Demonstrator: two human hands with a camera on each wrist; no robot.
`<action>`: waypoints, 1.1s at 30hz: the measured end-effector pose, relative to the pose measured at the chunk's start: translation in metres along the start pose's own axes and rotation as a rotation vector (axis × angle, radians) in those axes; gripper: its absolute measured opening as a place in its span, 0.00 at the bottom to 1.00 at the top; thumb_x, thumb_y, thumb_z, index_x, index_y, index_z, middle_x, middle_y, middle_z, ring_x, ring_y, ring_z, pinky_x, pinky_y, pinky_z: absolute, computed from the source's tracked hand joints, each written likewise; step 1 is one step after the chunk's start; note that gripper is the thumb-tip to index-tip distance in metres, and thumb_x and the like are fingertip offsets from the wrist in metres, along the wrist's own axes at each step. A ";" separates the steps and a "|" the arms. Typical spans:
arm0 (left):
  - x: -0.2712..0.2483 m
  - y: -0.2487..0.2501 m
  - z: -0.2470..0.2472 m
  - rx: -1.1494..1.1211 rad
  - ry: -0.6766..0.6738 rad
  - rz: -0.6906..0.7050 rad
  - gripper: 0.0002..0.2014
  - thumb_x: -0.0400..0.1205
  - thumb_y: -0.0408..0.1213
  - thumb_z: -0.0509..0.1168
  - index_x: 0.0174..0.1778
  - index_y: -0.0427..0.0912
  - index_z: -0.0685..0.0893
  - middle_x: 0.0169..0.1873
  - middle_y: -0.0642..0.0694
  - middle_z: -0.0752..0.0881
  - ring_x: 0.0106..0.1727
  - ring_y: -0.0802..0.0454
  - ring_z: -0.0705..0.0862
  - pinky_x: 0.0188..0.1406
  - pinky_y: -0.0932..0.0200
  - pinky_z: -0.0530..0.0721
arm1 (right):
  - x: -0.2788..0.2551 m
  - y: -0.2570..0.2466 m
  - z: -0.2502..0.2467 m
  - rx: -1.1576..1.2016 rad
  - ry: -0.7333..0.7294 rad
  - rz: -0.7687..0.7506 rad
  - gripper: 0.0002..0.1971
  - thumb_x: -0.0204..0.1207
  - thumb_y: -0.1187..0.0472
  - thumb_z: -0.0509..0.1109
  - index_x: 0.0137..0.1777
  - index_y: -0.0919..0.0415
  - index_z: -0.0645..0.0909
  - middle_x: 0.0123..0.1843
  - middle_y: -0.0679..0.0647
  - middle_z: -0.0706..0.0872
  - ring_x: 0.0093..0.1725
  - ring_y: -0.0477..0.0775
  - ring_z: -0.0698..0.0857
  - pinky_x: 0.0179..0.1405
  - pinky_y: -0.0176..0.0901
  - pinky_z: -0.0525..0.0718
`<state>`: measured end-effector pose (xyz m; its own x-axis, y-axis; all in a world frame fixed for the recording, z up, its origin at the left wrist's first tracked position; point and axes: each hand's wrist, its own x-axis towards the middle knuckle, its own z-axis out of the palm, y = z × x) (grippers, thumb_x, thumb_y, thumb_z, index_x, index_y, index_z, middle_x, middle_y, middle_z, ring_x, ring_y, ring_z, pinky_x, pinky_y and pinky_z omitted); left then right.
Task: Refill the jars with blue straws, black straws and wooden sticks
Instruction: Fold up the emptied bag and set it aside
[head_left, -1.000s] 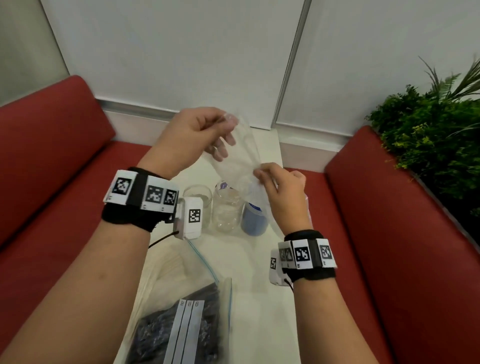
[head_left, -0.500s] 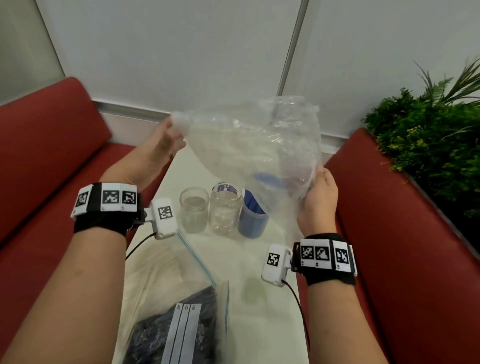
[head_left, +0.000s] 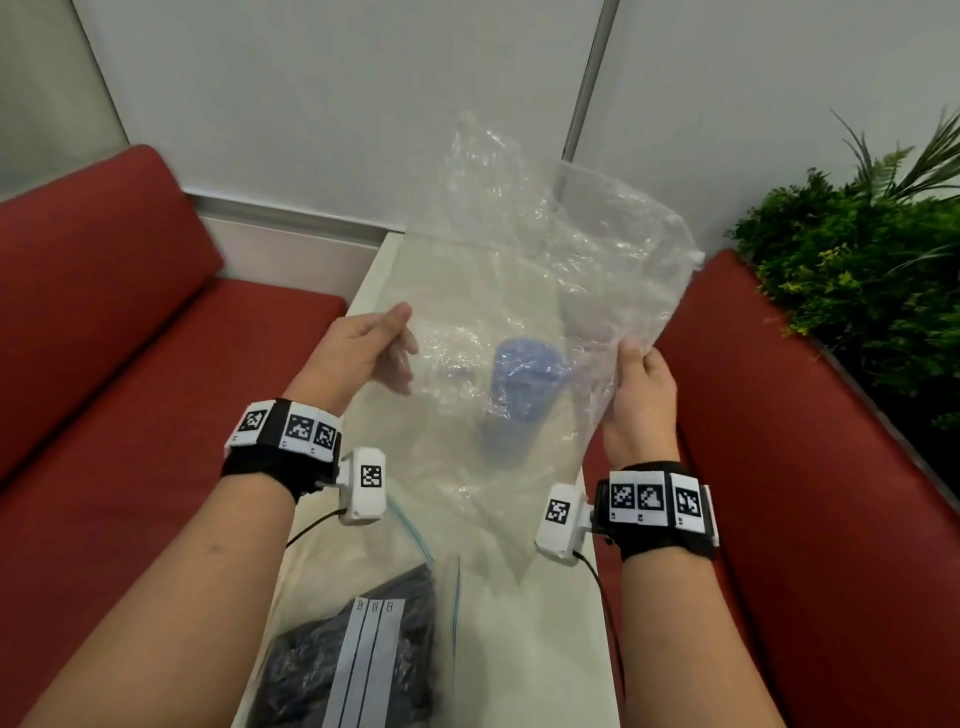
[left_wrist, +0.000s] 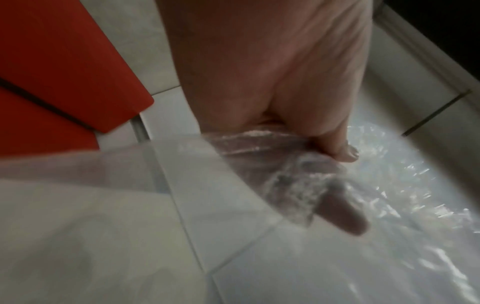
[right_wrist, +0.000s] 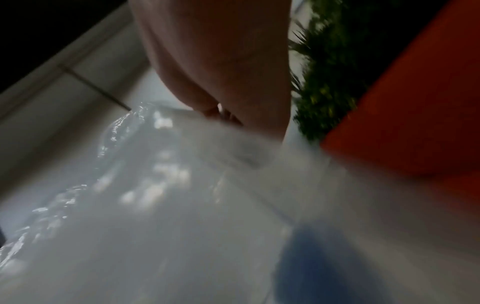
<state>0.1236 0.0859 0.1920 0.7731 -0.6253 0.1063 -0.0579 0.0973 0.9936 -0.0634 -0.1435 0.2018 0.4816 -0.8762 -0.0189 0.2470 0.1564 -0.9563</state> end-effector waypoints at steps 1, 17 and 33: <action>-0.001 0.002 -0.002 0.035 -0.013 0.003 0.25 0.81 0.63 0.66 0.33 0.45 0.90 0.25 0.36 0.88 0.22 0.43 0.87 0.23 0.59 0.84 | 0.003 0.002 -0.005 -0.049 0.053 -0.073 0.12 0.90 0.59 0.62 0.57 0.66 0.83 0.45 0.56 0.89 0.45 0.54 0.86 0.51 0.55 0.87; 0.005 -0.012 -0.008 -0.048 0.170 0.091 0.22 0.81 0.65 0.69 0.38 0.49 0.90 0.19 0.43 0.81 0.16 0.48 0.80 0.16 0.63 0.74 | 0.009 0.029 -0.011 -0.115 -0.012 0.066 0.07 0.87 0.55 0.67 0.49 0.51 0.85 0.41 0.51 0.87 0.38 0.49 0.85 0.31 0.44 0.88; 0.004 -0.024 -0.020 -0.077 0.195 0.134 0.16 0.87 0.55 0.67 0.56 0.48 0.91 0.44 0.39 0.94 0.18 0.59 0.72 0.16 0.70 0.65 | -0.007 0.041 0.001 0.359 -0.103 0.419 0.10 0.87 0.63 0.66 0.55 0.63 0.89 0.53 0.56 0.93 0.52 0.54 0.92 0.55 0.51 0.91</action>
<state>0.1406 0.0970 0.1681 0.8692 -0.4426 0.2204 -0.1260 0.2329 0.9643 -0.0555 -0.1307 0.1630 0.6754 -0.6595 -0.3299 0.2791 0.6427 -0.7135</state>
